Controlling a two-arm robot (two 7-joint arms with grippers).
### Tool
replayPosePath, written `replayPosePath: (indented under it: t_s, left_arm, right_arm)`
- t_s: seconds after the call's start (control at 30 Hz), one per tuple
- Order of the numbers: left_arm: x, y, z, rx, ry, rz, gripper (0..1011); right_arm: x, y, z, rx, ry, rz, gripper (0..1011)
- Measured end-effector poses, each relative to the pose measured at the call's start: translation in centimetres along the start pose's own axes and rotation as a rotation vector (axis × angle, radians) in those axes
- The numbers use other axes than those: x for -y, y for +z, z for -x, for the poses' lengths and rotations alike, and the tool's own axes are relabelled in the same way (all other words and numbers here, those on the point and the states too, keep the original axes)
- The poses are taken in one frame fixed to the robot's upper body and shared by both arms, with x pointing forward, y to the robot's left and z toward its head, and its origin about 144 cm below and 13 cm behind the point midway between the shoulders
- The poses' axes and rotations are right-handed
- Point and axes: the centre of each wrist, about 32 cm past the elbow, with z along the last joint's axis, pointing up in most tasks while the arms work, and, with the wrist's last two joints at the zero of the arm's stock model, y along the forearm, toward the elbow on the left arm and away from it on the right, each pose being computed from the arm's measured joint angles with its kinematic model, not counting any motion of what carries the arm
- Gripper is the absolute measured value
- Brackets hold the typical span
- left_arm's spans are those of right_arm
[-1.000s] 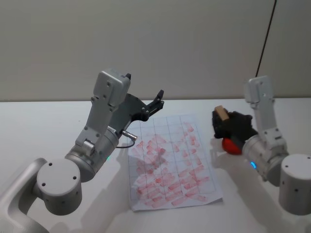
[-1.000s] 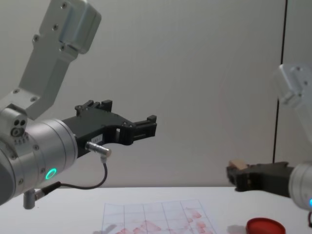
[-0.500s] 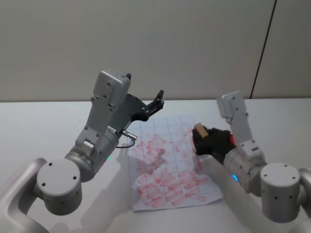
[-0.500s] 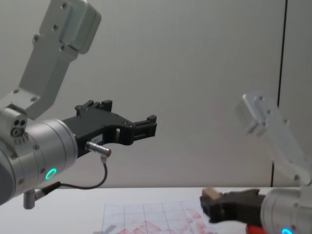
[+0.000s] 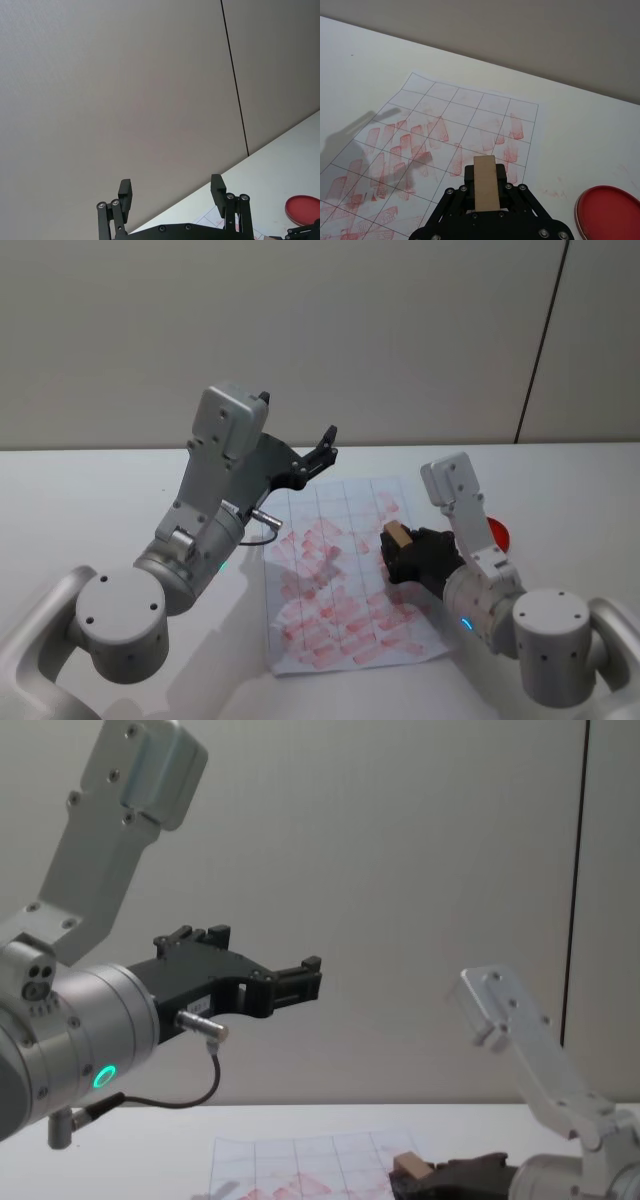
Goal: Use the one hand to pick up the stamp and affix it onto the A4 paper.
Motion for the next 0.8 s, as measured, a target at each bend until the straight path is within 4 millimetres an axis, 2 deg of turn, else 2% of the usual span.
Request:
replayPosePath:
  t_s: [0.8]
  left_arm:
    - [0.0,0.0,0.0,0.0,0.0,0.0,1001]
  right_arm:
    - [-1.7,-1.2,0.2,0.003,0.017,0.063,220]
